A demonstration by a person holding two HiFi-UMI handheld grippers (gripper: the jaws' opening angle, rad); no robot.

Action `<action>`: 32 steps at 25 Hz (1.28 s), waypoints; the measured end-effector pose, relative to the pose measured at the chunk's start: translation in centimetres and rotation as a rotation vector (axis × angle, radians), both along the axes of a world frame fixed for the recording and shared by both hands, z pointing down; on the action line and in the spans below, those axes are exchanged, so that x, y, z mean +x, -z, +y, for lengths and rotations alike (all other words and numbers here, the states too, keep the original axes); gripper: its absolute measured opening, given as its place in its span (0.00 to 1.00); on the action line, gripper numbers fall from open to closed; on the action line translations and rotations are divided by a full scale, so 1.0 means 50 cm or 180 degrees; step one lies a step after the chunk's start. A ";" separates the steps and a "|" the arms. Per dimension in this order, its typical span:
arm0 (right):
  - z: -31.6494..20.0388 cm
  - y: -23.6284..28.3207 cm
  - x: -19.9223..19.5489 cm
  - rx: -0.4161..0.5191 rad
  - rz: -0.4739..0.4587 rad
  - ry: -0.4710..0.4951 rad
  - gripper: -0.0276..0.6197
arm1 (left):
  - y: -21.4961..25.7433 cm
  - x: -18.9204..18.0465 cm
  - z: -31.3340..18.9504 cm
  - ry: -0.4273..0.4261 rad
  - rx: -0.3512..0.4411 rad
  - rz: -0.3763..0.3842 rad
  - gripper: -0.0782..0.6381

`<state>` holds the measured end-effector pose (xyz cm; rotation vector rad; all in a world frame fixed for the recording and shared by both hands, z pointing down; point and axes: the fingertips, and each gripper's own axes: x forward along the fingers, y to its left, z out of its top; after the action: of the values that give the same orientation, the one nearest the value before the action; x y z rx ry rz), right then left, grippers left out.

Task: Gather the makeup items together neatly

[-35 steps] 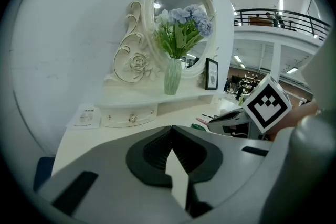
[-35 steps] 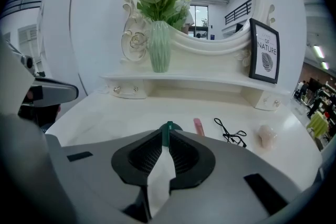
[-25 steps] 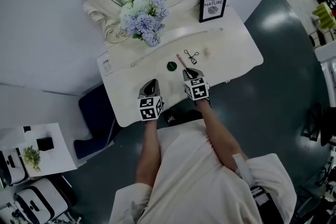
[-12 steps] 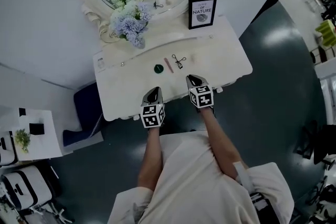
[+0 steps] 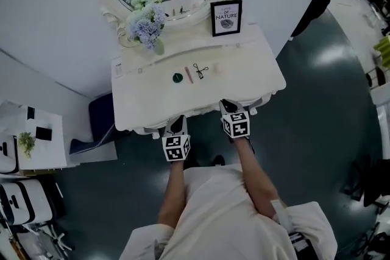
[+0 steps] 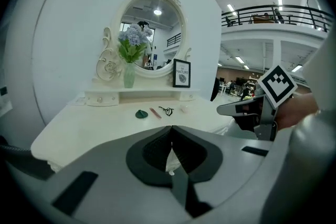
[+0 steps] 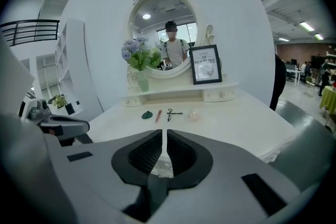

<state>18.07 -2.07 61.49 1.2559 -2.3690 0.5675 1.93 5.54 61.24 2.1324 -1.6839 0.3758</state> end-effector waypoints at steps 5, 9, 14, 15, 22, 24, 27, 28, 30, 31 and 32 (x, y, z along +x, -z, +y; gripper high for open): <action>0.060 0.011 0.031 0.0047 -0.0073 0.0031 0.13 | -0.014 0.027 0.065 0.0061 -0.0033 -0.0070 0.13; 0.087 0.009 0.047 0.0042 -0.0108 0.0064 0.13 | -0.006 0.038 0.086 0.0053 0.0033 -0.0172 0.13; 0.110 0.016 0.050 -0.0004 -0.0252 0.0075 0.13 | -0.006 0.037 0.120 0.0062 0.0041 -0.0248 0.13; 0.116 0.019 0.049 0.0018 -0.0259 0.0105 0.13 | -0.002 0.034 0.123 0.0084 0.0066 -0.0245 0.13; 0.156 0.037 0.060 0.0185 -0.0331 0.0189 0.11 | 0.051 0.014 0.139 0.0272 0.0364 -0.0186 0.13; 0.157 0.040 0.070 0.0222 -0.0325 0.0176 0.10 | 0.058 0.013 0.140 0.0291 0.0411 -0.0183 0.13; 0.151 0.043 0.080 0.0227 -0.0361 0.0112 0.10 | 0.059 0.011 0.139 0.0268 0.0393 -0.0216 0.13; 0.150 0.044 0.083 0.0223 -0.0382 0.0086 0.10 | 0.057 0.010 0.139 0.0256 0.0362 -0.0239 0.13; 0.149 0.047 0.087 0.0217 -0.0417 0.0046 0.10 | 0.057 0.009 0.142 0.0238 0.0322 -0.0268 0.13; 0.148 0.048 0.087 0.0215 -0.0426 0.0038 0.10 | 0.059 0.008 0.142 0.0233 0.0321 -0.0266 0.13; 0.147 0.049 0.086 0.0214 -0.0427 0.0040 0.10 | 0.061 0.007 0.142 0.0233 0.0326 -0.0260 0.13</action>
<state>22.38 5.28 59.03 1.2669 -2.5237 0.5898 2.29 12.61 58.20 2.1466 -1.8585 0.3672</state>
